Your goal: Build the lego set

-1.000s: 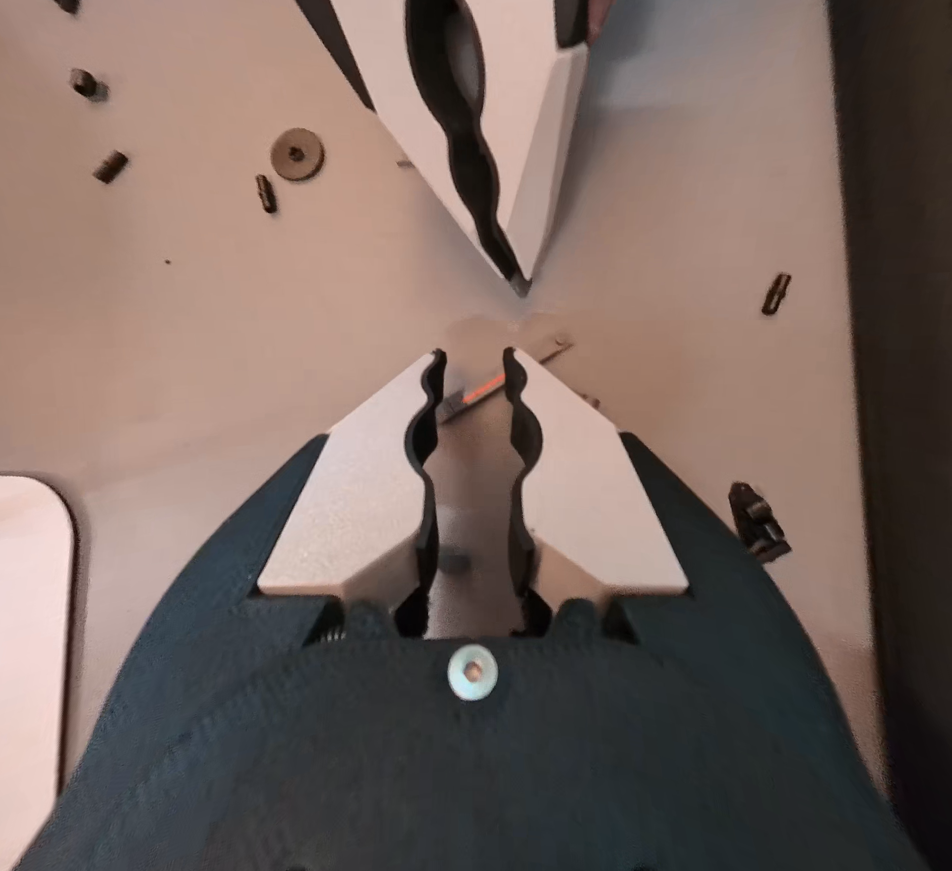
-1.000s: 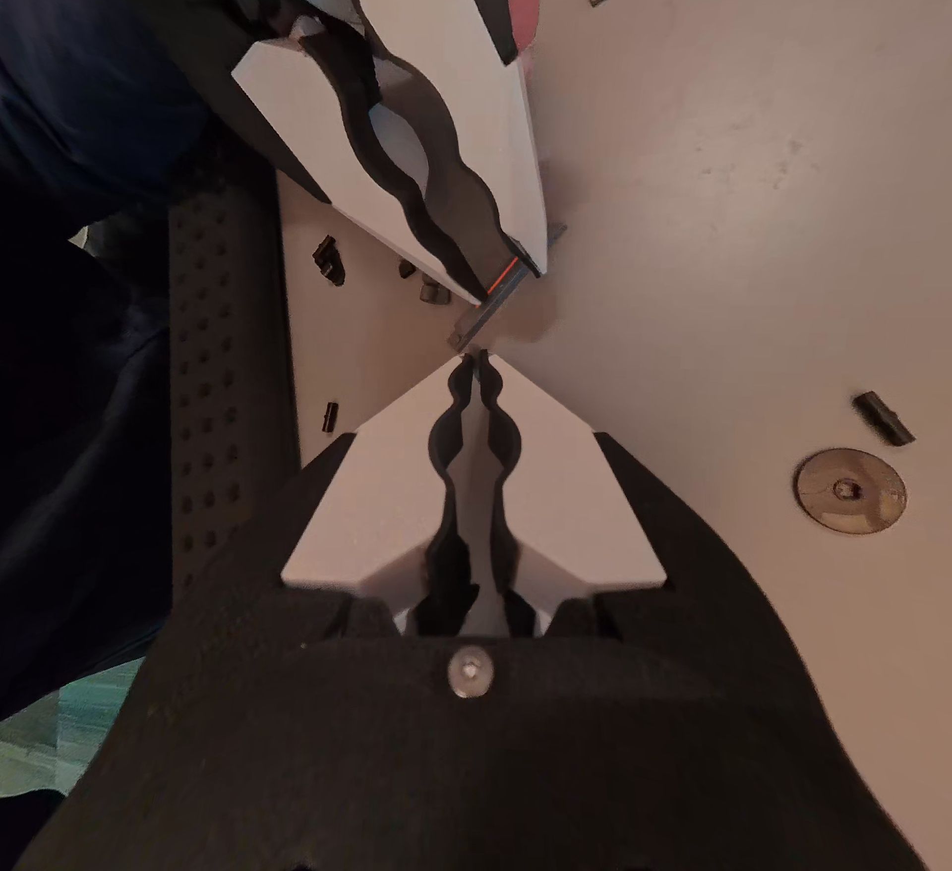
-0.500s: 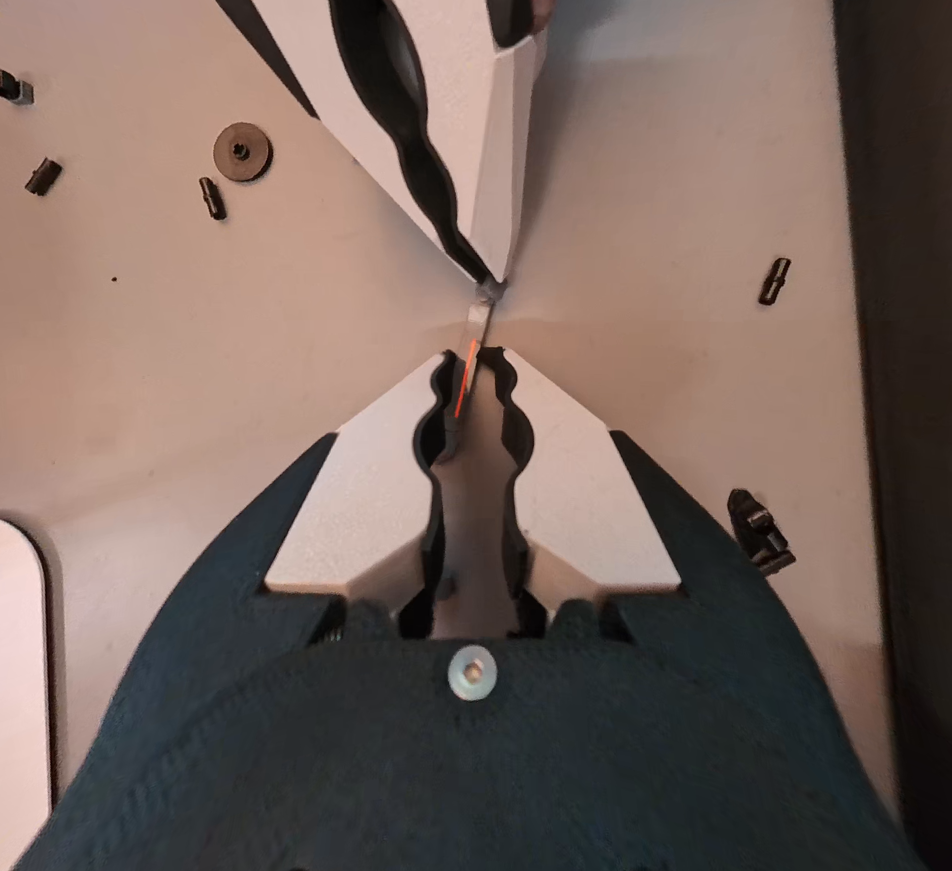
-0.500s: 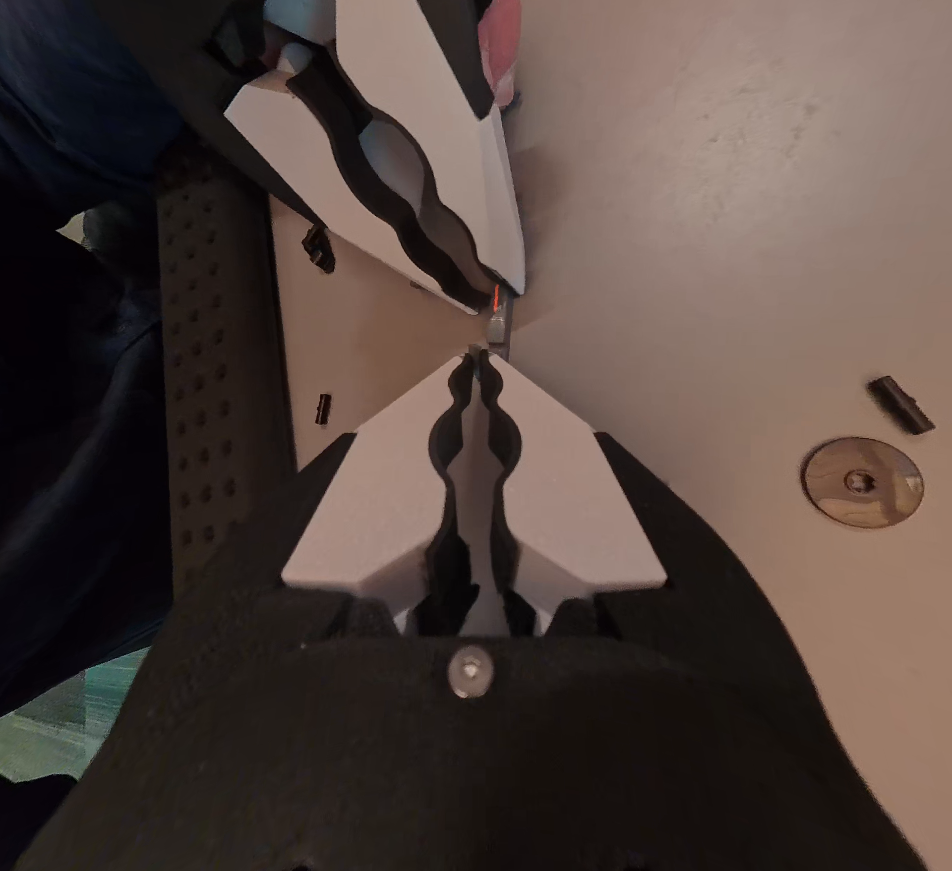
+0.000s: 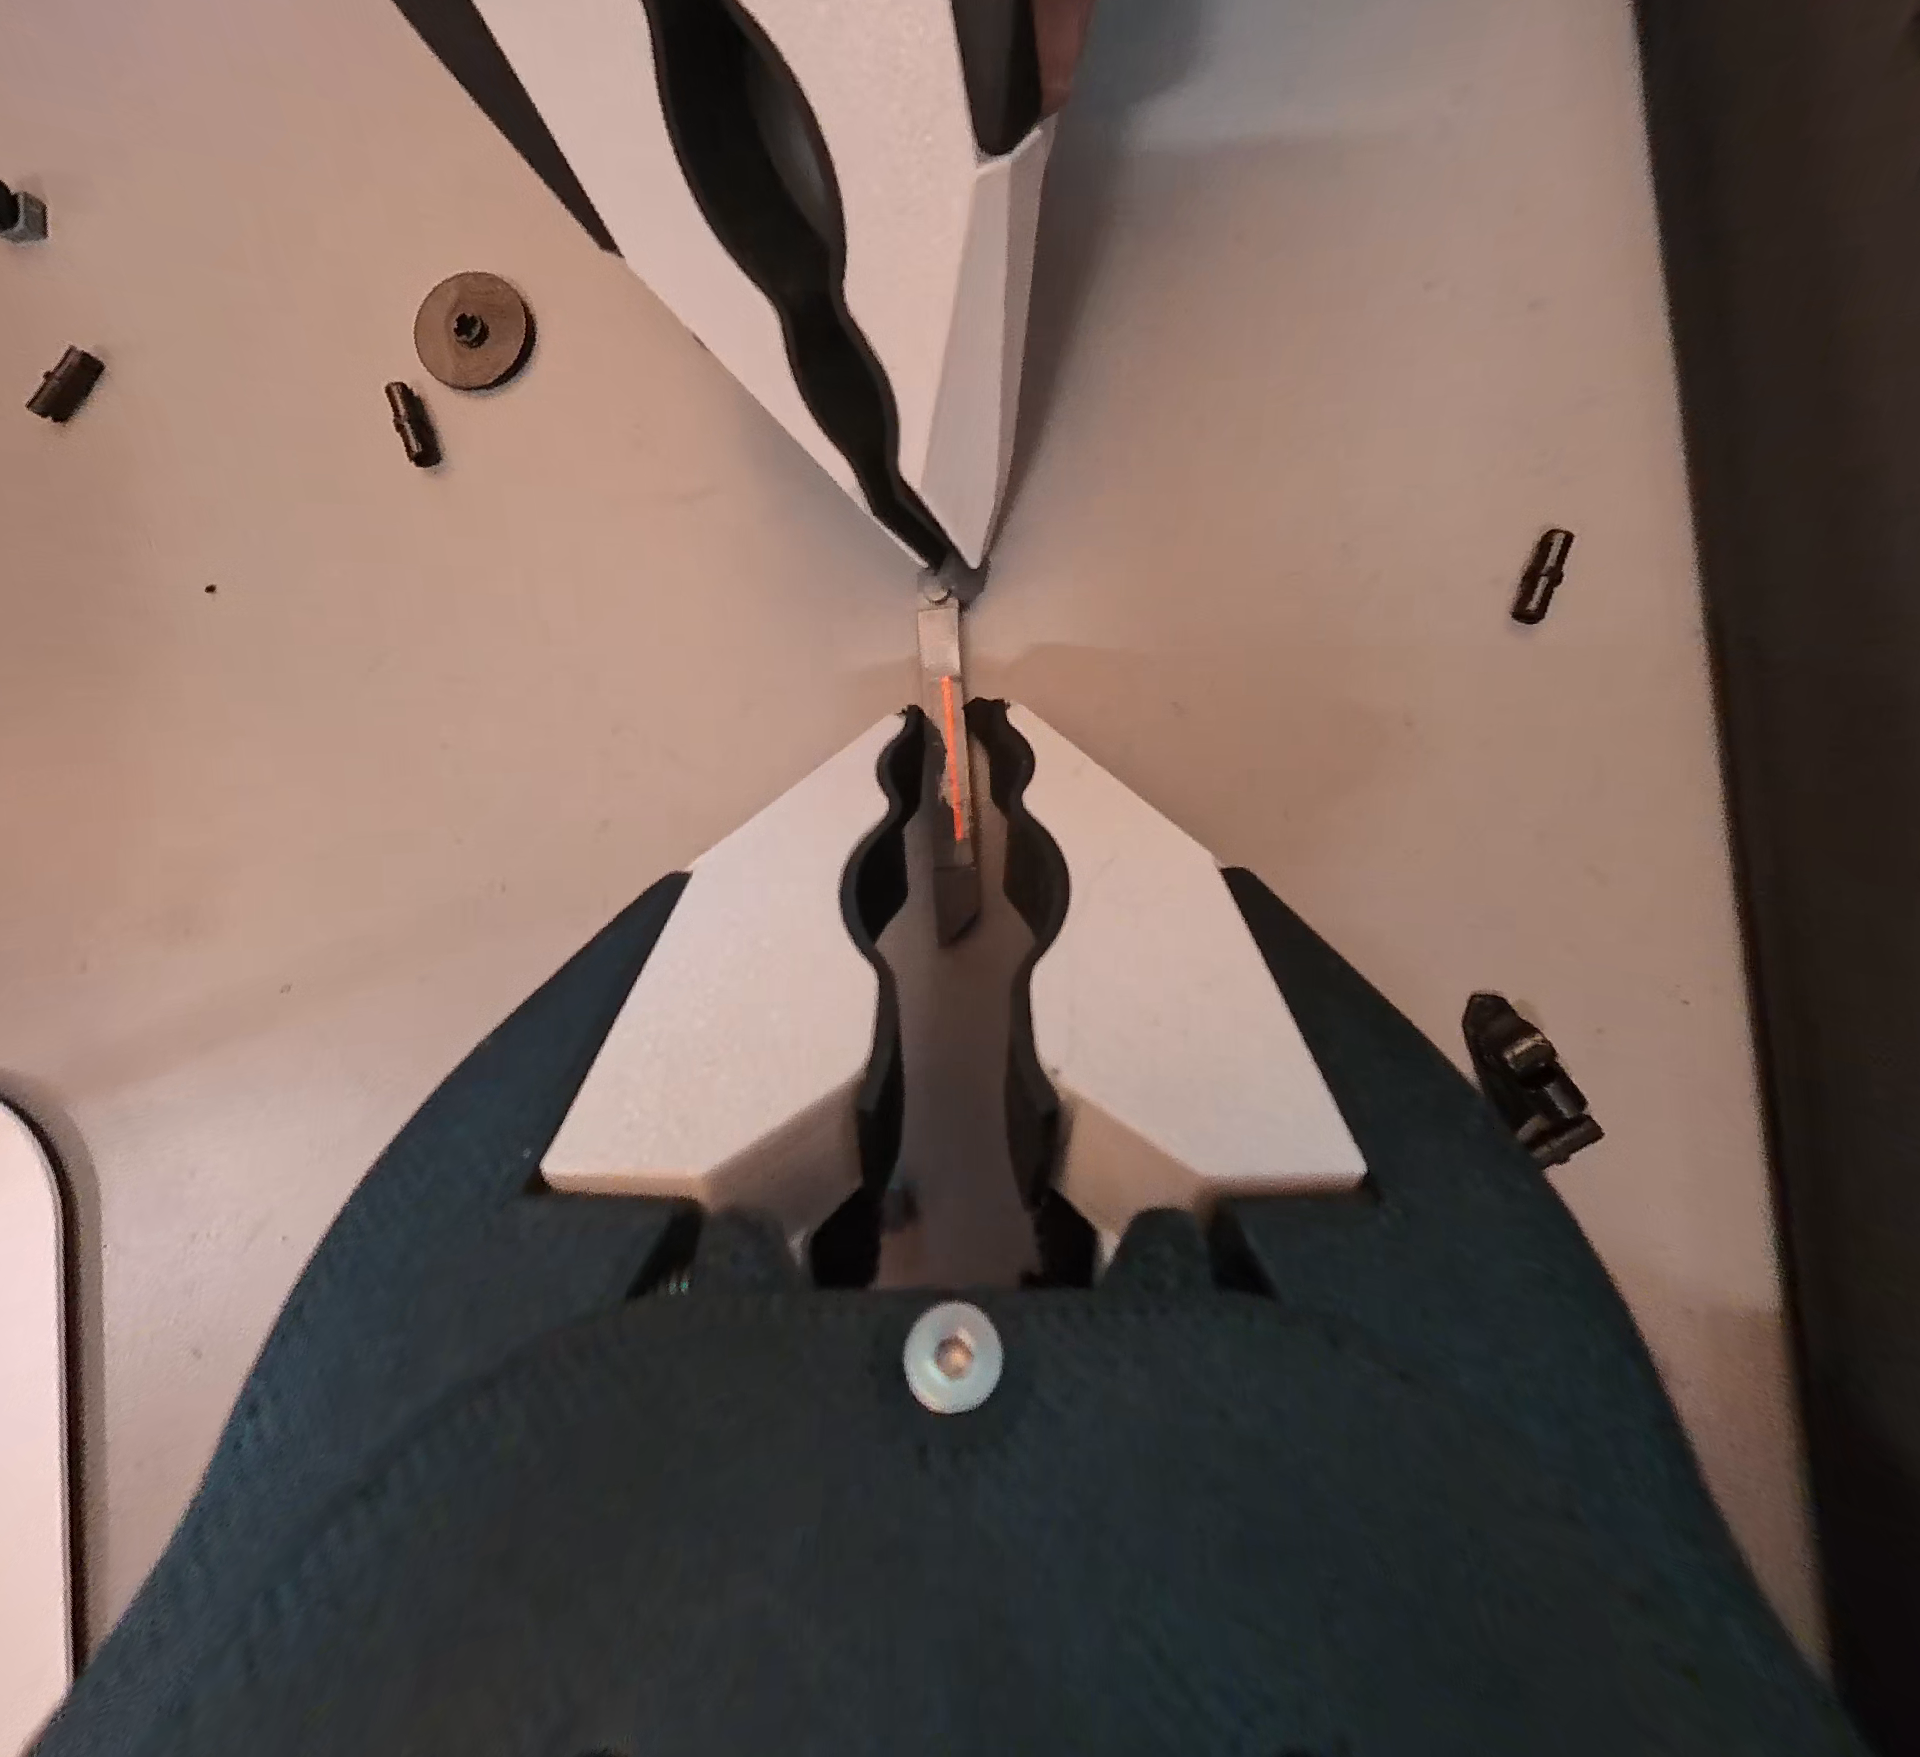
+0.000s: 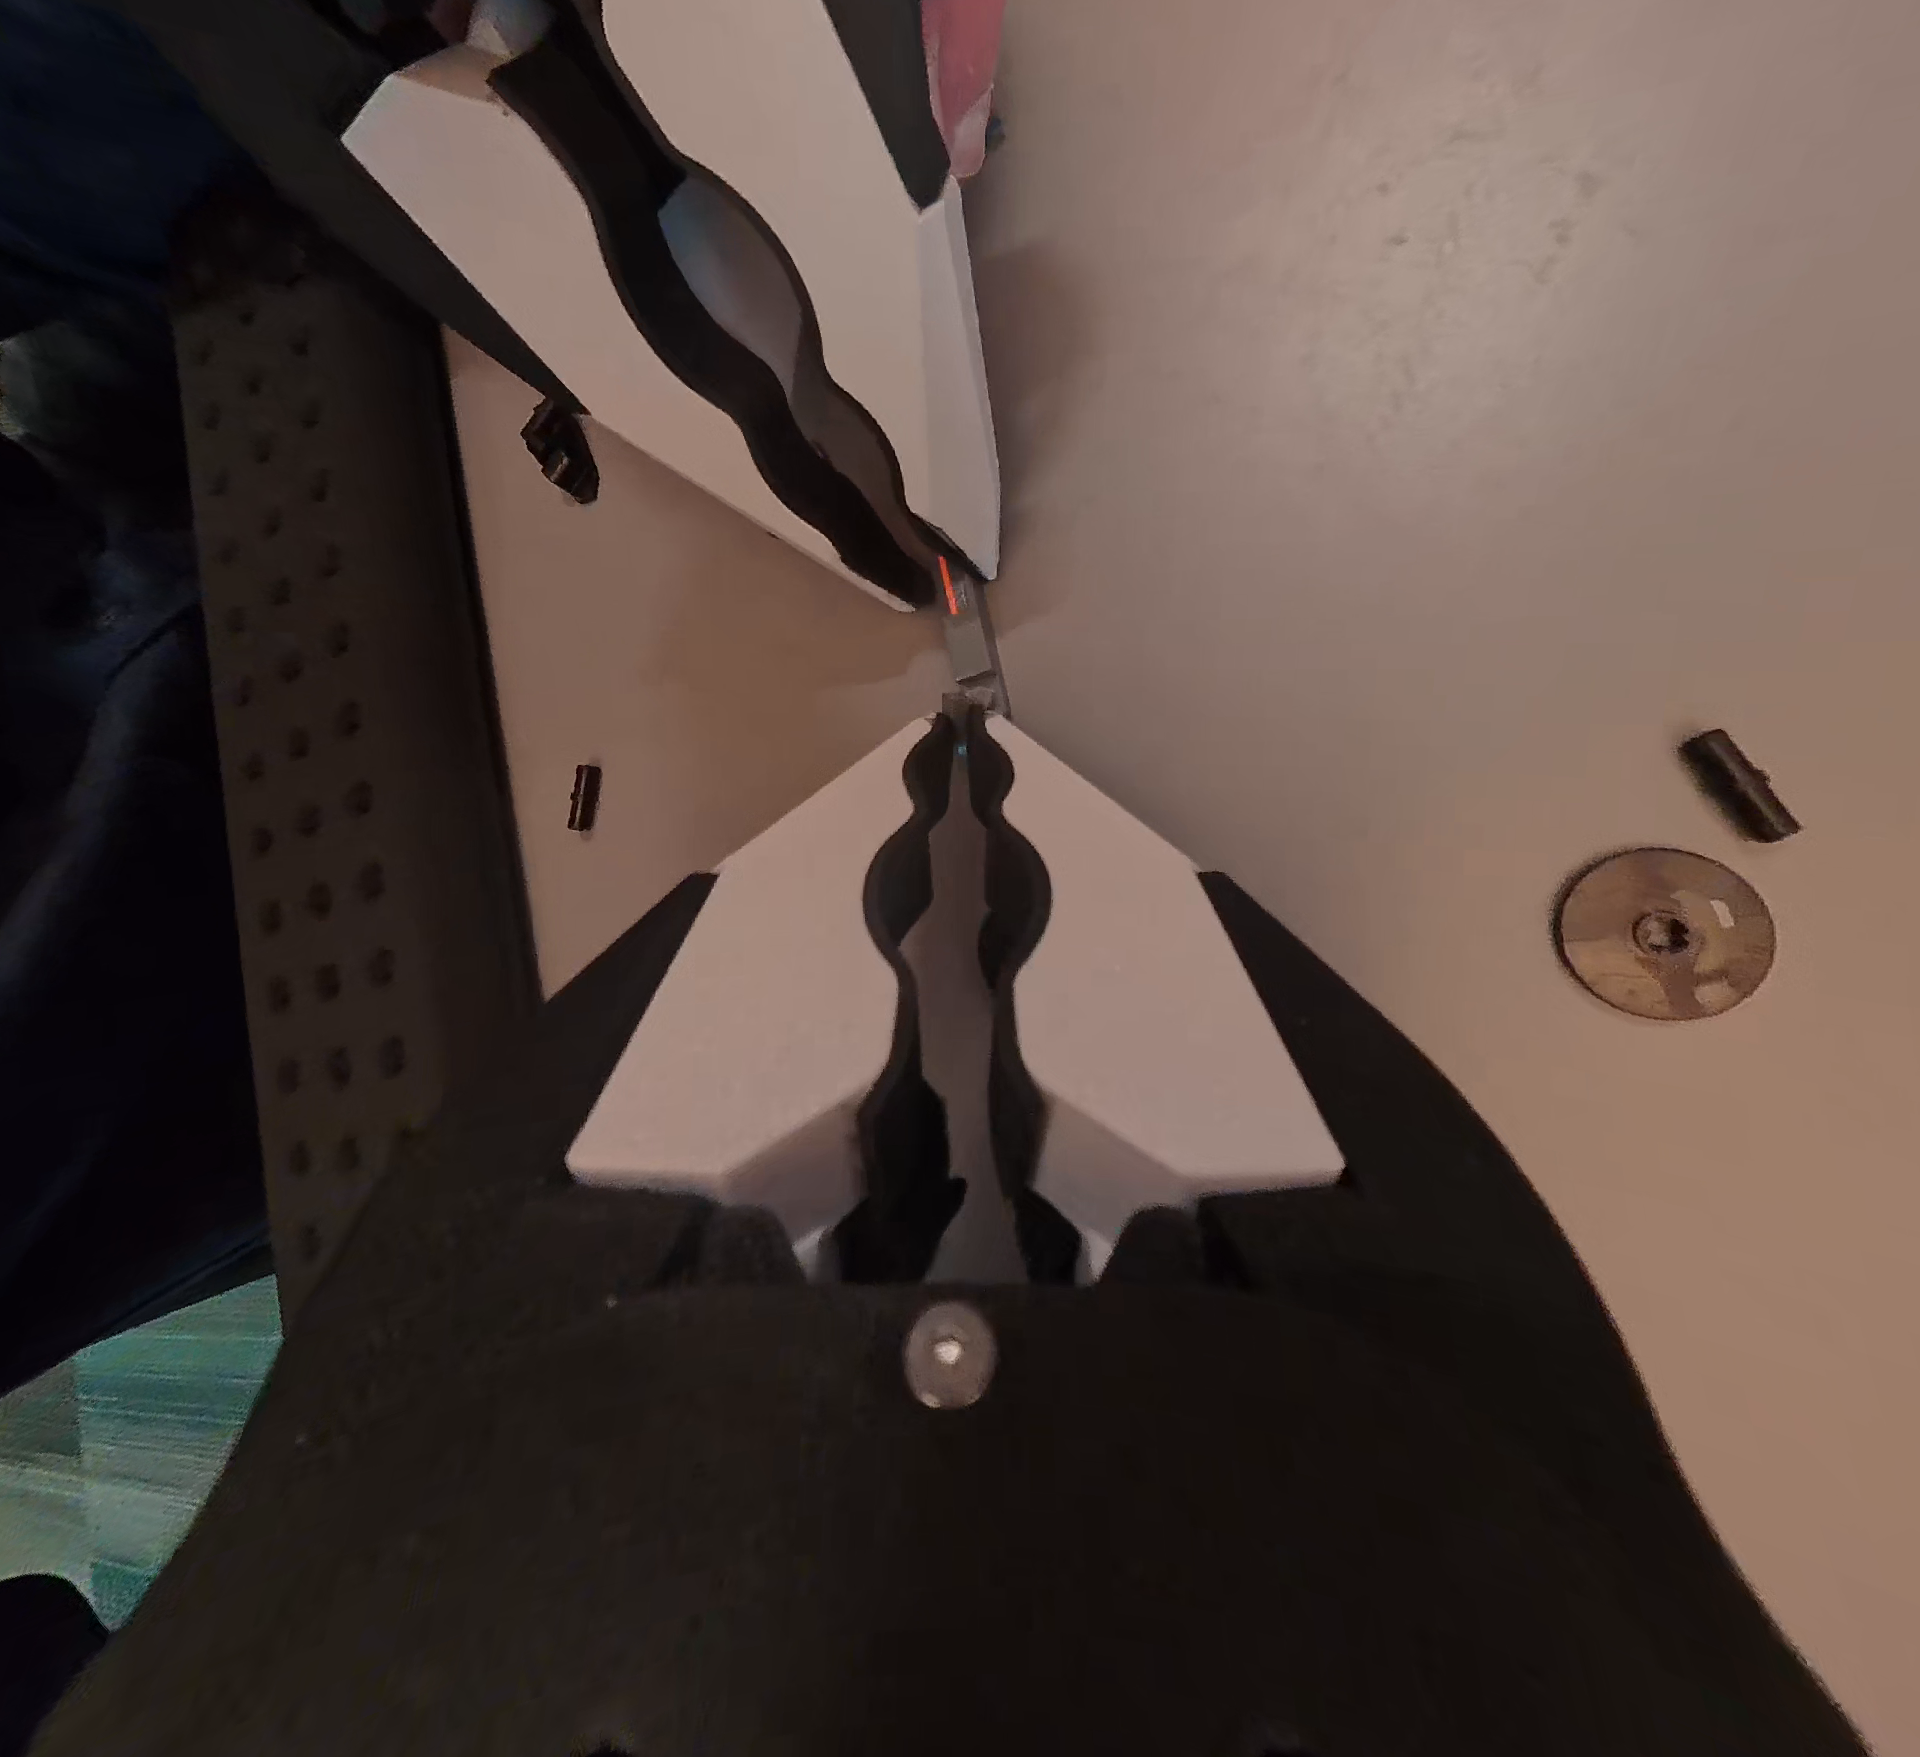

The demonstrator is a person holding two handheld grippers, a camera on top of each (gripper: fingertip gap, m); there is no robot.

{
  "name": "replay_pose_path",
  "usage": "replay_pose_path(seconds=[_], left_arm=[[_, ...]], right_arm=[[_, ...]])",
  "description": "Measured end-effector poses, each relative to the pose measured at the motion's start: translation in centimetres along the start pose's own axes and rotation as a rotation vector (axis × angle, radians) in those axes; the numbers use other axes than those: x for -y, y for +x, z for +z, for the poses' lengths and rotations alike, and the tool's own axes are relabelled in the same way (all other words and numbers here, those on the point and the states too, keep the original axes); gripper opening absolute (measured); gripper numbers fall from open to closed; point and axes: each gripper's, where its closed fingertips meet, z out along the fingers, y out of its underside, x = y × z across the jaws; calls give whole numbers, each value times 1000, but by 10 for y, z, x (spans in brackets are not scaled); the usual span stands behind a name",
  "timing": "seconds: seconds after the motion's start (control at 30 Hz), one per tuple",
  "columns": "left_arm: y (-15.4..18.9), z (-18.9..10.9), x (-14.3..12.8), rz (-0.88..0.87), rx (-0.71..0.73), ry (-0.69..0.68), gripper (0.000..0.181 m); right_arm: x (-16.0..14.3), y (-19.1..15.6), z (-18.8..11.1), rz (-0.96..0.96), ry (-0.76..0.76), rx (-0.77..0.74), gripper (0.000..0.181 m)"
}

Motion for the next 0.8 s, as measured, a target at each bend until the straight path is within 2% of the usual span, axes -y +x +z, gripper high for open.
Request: replay_pose_path(seconds=[0.6,0.8], left_arm=[[3,1,2,23,-22,19,8],[3,1,2,26,-22,20,8]], right_arm=[[1,3,1,-109,-32,-85,6],[1,2,1,-82,-21,-64,4]])
